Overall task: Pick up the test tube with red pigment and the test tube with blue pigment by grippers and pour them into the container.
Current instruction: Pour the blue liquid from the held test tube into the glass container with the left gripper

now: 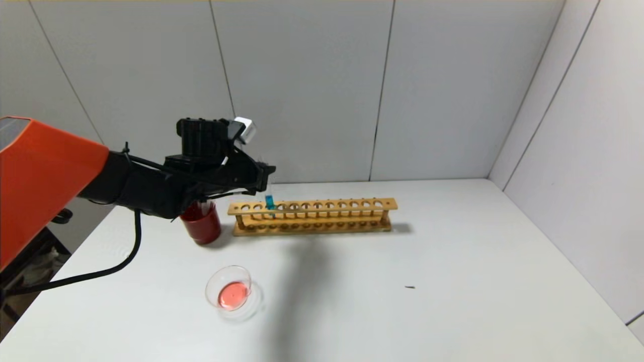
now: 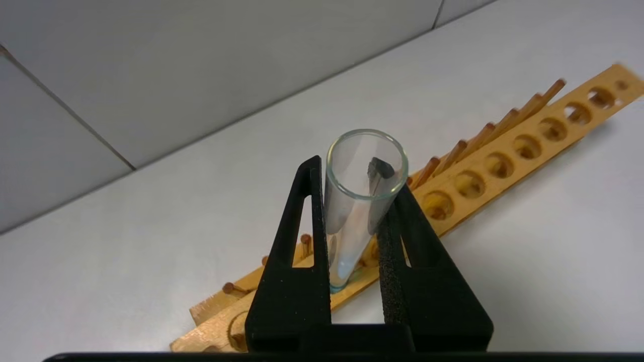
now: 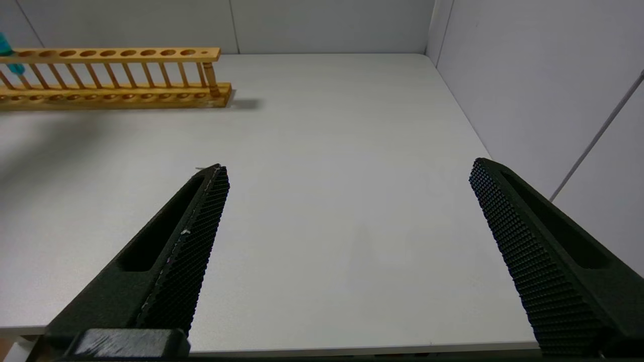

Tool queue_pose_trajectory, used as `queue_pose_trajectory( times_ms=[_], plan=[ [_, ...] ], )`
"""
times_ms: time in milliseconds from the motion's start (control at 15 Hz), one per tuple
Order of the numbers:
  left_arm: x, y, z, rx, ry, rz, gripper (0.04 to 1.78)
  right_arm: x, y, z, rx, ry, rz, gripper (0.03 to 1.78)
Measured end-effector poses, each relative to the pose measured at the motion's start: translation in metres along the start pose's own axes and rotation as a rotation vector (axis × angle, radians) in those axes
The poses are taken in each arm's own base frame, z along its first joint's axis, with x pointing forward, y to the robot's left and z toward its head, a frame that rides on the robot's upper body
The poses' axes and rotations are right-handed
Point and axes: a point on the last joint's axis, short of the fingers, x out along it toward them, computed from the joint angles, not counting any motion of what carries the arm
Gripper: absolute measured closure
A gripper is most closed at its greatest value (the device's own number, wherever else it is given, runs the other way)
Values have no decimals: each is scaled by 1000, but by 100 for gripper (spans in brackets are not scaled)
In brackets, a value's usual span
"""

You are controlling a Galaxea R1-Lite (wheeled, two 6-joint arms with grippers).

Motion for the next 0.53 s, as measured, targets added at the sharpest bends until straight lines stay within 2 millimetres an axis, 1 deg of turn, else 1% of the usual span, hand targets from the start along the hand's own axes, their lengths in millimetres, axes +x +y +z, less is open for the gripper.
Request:
queue_pose_trajectory(
  times_ms=[267,533],
  plan=[
    [-31,-5,38,32,-69,3,150,0,0,0,0,0,0,6],
    [-75,-14,79,62,-155,5,150,0,0,0,0,0,0,6]
  ],
)
